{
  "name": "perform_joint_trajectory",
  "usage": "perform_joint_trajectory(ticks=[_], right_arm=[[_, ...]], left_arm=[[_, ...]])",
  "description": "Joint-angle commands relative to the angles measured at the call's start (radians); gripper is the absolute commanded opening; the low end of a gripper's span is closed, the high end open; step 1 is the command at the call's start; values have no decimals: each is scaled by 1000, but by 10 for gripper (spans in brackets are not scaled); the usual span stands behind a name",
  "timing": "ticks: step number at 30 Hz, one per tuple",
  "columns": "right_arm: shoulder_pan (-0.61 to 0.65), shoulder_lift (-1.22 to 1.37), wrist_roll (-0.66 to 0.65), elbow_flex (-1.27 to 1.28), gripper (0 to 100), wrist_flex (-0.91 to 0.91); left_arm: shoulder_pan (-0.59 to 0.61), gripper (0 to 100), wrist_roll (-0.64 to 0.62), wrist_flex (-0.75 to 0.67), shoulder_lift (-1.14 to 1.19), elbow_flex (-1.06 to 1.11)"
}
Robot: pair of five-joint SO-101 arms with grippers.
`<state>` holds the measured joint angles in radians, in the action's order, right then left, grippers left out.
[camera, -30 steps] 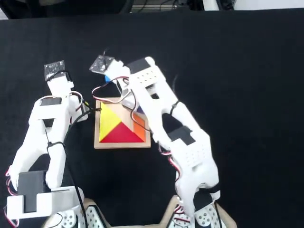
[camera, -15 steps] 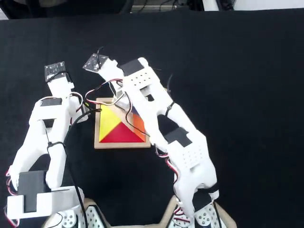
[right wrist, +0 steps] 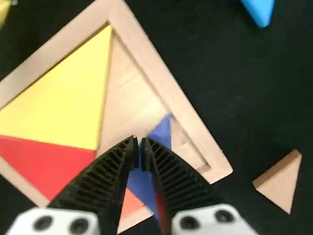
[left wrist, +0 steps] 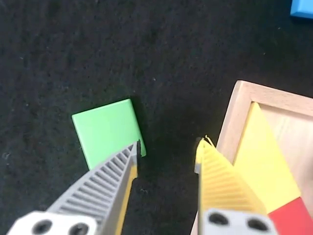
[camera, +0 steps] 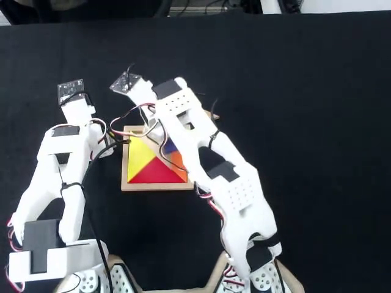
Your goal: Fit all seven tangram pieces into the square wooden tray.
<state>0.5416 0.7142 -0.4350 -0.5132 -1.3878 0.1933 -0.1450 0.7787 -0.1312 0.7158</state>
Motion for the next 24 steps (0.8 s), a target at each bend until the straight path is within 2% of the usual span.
perform_joint_trajectory(ticks=[1, 7, 13, 18, 24], right_arm=[[0, -13, 21, -73, 11, 3], [-2, -15, 18, -203, 14, -109], [55, -15, -61, -314, 18, -304], [84, -18, -61, -387, 76, -374], [120, -248, -63, -278, 75, -379]], left_arm=[[10, 198, -11, -17, -9, -4], [12, 198, -11, -17, -9, -5], [13, 198, -11, -17, -9, -5], [15, 198, -11, -17, -9, -7], [18, 198, -11, -17, -9, -8]])
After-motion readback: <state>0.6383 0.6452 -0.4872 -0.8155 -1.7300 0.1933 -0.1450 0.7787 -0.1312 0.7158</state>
